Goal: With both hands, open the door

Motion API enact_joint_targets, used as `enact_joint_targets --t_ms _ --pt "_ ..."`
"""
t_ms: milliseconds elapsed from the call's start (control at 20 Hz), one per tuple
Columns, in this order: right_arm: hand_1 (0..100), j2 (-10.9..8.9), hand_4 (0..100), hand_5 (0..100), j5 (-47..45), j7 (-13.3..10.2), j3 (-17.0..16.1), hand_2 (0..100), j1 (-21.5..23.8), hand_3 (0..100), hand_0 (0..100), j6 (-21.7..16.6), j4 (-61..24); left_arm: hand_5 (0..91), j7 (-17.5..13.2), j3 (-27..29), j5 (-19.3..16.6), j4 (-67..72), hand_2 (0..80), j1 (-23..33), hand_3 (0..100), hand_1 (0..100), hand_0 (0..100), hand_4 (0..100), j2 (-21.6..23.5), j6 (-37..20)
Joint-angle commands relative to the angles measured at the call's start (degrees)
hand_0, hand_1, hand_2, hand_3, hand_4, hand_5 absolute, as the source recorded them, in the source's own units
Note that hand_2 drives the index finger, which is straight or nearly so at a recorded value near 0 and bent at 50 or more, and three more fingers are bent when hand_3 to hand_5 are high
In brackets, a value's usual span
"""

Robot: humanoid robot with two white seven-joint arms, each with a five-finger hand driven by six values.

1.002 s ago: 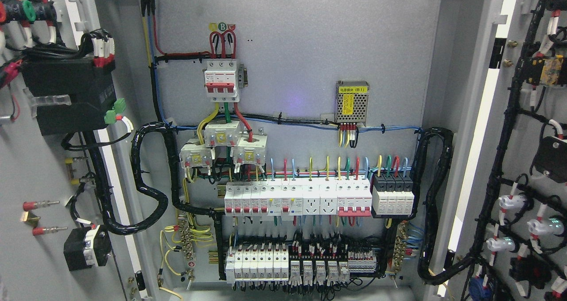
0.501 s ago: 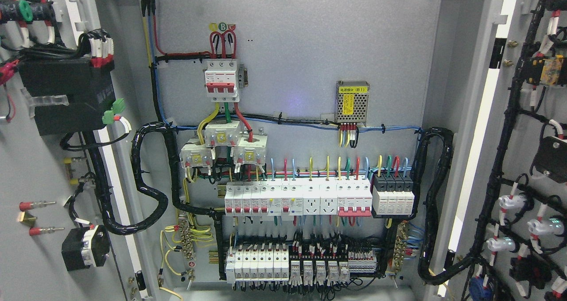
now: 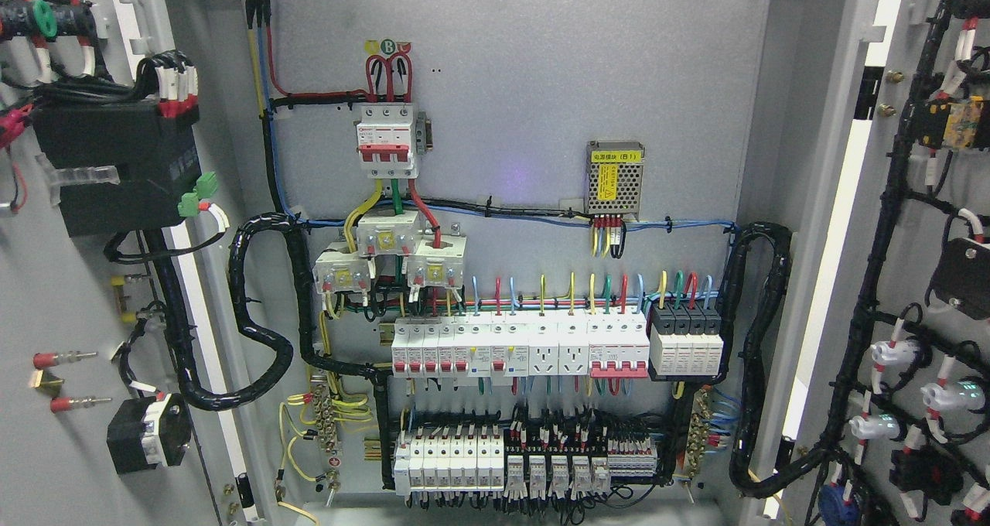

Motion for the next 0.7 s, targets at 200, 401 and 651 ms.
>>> enact_joint_targets --t_ms 200,401,651 --pt "0 -7.19 0 0 0.63 -5.47 -11.24 0 7.32 0 11 -0.97 0.66 0.0 -2.55 -7.90 0.88 -36.91 0.0 12.19 0 0 0 3 3.64 0.61" --pt "0 -10.08 0 0 0.72 -8.47 -12.48 0 12.25 0 11 -7.20 0.31 0.0 -3.09 -10.01 0.97 -48.16 0.0 15.97 0 0 0 3 6.28 0.52" --pt "0 -14.04 0 0 0.72 -8.56 -14.41 0 17.52 0 11 -12.65 -4.34 0.0 -4.32 -14.41 2.28 -61.96 0.0 21.33 0 0 0 3 11.03 0.61"
